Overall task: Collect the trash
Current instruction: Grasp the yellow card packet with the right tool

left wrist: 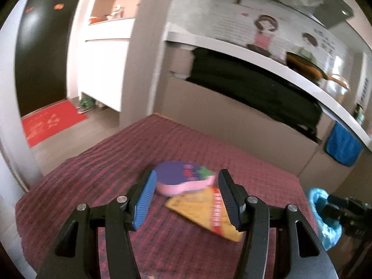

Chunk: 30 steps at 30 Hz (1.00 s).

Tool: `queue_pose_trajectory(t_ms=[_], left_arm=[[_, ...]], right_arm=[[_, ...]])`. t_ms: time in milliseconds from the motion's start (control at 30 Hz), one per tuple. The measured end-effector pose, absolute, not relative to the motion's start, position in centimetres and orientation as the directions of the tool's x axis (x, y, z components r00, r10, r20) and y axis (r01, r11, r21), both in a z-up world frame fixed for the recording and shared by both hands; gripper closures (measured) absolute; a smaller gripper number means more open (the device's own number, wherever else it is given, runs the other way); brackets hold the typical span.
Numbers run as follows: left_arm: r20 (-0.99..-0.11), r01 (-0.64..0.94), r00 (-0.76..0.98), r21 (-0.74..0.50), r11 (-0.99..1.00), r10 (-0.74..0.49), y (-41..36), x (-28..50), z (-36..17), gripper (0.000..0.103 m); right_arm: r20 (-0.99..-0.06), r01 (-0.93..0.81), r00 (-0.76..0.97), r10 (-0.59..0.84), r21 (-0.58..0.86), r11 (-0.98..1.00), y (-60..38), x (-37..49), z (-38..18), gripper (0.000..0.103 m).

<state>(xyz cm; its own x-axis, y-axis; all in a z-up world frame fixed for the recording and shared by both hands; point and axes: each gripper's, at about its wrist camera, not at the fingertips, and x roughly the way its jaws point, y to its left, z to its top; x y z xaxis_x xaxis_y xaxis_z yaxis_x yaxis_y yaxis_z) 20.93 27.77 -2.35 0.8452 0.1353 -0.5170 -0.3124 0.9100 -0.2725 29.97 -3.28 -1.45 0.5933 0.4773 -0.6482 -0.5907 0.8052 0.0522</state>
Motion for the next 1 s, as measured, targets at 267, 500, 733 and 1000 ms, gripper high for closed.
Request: queue_pose_trajectory(t_ms=[267, 500, 733, 1000], left_arm=[[-0.548, -0.343, 0.825, -0.285, 0.895, 0.142, 32.0, 19.6, -5.1, 0.047], [-0.585, -0.376, 0.798, -0.294, 0.879, 0.145, 34.7, 18.6, -7.5, 0.047], [-0.600, -0.376, 0.791, -0.325, 0.868, 0.118, 36.0, 18.6, -8.9, 0.047], [-0.607, -0.349, 0.791, -0.344, 0.872, 0.077, 36.0, 19.9, -9.4, 0.047]], right_arm=[[-0.751, -0.741, 0.460, 0.474, -0.030, 0.671, 6.6, 29.9, -5.3, 0.048], [-0.814, -0.825, 0.379, 0.440, -0.082, 0.559, 13.1, 29.4, -9.1, 0.052], [-0.817, -0.846, 0.439, 0.373, -0.236, 0.479, 17.5, 28.4, -11.7, 0.055], [-0.763, -0.777, 0.556, 0.330, -0.336, 0.533, 17.4, 29.6, -11.2, 0.075]])
